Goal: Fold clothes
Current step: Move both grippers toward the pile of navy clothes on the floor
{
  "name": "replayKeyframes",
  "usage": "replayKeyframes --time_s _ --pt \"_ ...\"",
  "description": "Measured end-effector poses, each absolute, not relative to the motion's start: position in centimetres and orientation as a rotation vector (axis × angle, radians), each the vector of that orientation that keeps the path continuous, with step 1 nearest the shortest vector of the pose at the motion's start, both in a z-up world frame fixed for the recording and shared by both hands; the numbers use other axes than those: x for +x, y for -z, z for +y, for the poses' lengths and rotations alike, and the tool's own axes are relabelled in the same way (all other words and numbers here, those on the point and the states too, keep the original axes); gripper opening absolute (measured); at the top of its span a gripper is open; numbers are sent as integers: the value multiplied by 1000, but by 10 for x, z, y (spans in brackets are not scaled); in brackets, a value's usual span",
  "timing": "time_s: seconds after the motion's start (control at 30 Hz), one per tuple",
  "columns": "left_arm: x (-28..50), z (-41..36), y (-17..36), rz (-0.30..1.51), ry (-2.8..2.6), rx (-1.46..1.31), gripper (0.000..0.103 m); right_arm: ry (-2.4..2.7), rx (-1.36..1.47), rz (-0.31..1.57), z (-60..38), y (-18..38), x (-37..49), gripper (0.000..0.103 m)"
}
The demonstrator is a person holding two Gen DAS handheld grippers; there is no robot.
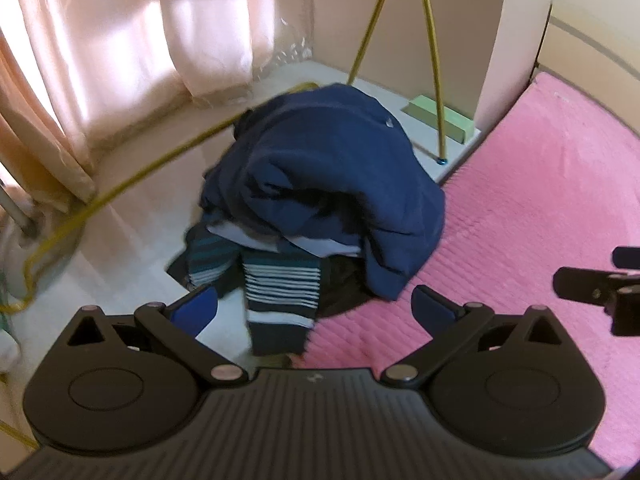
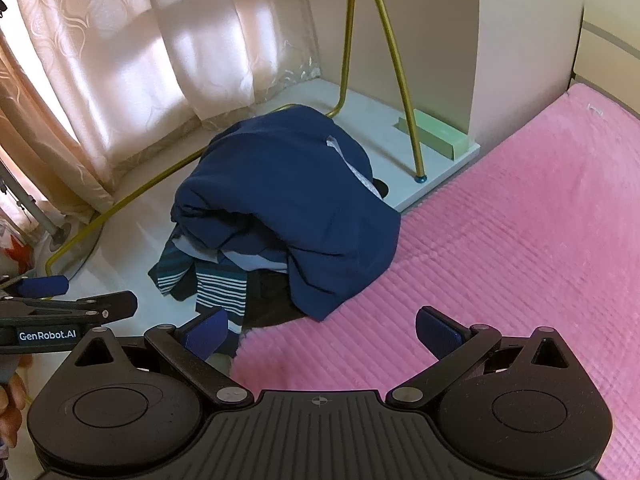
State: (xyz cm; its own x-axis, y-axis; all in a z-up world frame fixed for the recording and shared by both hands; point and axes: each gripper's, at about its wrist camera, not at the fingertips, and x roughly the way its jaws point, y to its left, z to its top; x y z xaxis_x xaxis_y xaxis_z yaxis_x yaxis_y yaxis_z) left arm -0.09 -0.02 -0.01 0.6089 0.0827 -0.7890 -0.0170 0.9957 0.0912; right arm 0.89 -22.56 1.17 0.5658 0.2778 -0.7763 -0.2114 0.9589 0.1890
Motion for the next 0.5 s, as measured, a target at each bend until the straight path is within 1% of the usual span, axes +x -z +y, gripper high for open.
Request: replayKeyframes --time_s 0.33,0.5 --pt "-20 -5 2 872 -74 16 102 -288 75 935 -226 -3 8 102" --pt "-5 9 4 926 -30 -24 102 -288 73 942 -224 -3 8 102"
